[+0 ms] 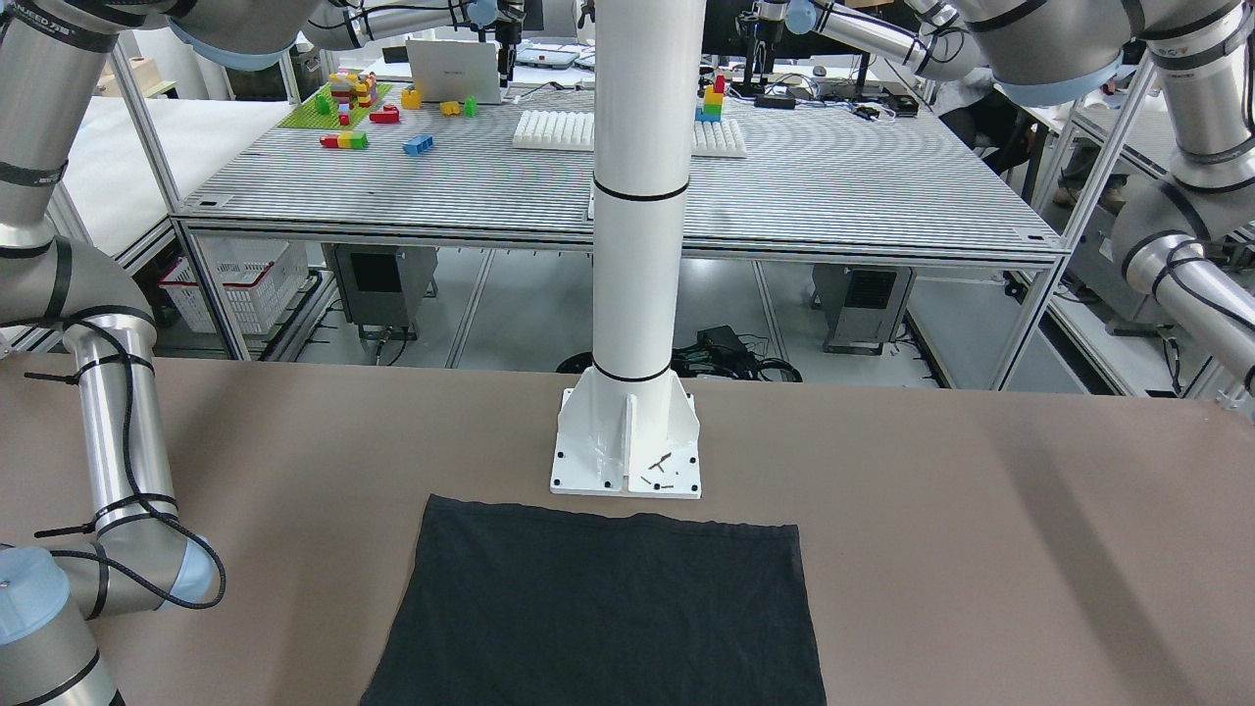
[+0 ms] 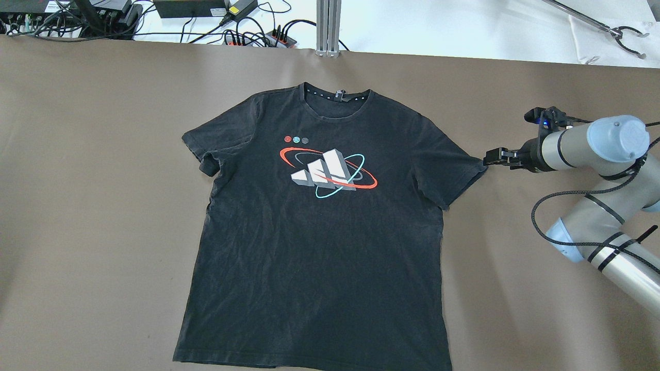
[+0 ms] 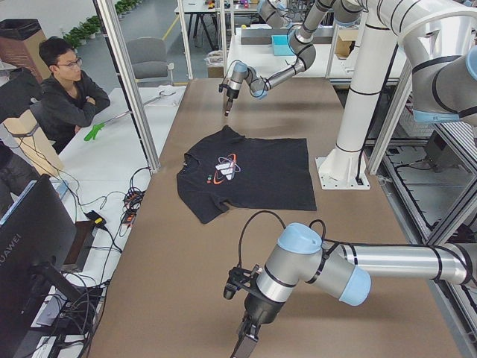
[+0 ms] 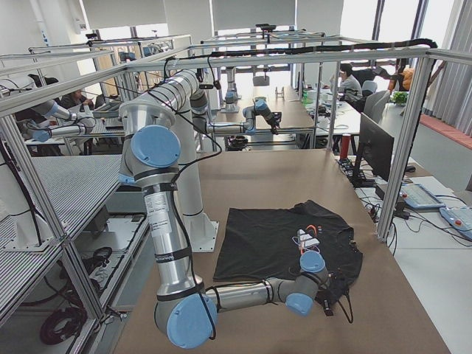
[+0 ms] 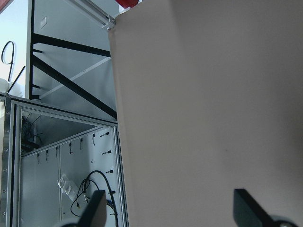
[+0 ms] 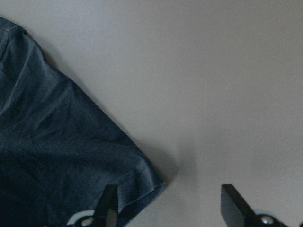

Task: Fold clothes
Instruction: 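Move the right gripper to the sleeve nearest it and grasp its edge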

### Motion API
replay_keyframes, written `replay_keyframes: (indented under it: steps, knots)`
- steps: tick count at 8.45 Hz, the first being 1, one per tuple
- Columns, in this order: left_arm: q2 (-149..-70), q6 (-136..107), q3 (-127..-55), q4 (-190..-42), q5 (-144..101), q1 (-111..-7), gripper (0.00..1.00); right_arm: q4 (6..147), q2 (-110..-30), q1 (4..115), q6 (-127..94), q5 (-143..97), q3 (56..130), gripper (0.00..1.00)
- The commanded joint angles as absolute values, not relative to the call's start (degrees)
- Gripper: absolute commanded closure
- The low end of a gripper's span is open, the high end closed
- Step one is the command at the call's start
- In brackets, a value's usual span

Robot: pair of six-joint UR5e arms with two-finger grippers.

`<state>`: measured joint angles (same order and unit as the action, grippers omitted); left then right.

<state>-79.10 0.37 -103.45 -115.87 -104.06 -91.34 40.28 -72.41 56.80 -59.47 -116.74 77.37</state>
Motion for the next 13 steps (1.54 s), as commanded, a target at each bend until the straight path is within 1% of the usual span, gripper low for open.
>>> replay_keyframes:
  steps: [1,3,6,8,9,10,11,13]
  knots:
    - [-79.37,-0.09,-103.62,-115.84,-104.06,-90.88,0.06,40.17,-71.29,55.9,-59.77,-115.66,74.54,0.23]
    - [-79.37,-0.09,-103.54,-115.84,-104.15,-90.88,0.06,40.08,-71.11,55.9,-59.77,-115.66,74.36,0.26]
    - [-79.37,-0.09,-103.54,-115.84,-104.06,-90.88,0.06,40.08,-69.79,55.81,-59.77,-115.66,72.69,0.4]
    - [-79.37,-0.09,-103.62,-115.93,-104.06,-90.88,0.06,40.08,-69.08,55.2,-59.76,-114.79,71.98,0.42]
    - [-79.37,-0.09,-103.54,-115.93,-104.06,-90.88,0.06,39.99,-69.08,54.85,-59.77,-114.7,72.07,0.55]
    - [-79.37,-0.09,-103.62,-115.93,-104.06,-90.88,0.06,39.82,-69.17,54.84,-59.85,-114.7,72.24,0.93]
    - [-79.37,-0.09,-103.54,-115.93,-104.06,-90.88,0.06,39.9,-69.08,54.84,-59.85,-114.7,72.33,1.0]
    - [-79.1,-0.09,-103.54,-115.93,-104.06,-90.88,0.06,40.08,-68.04,54.76,-60.55,-114.78,73.47,1.0]
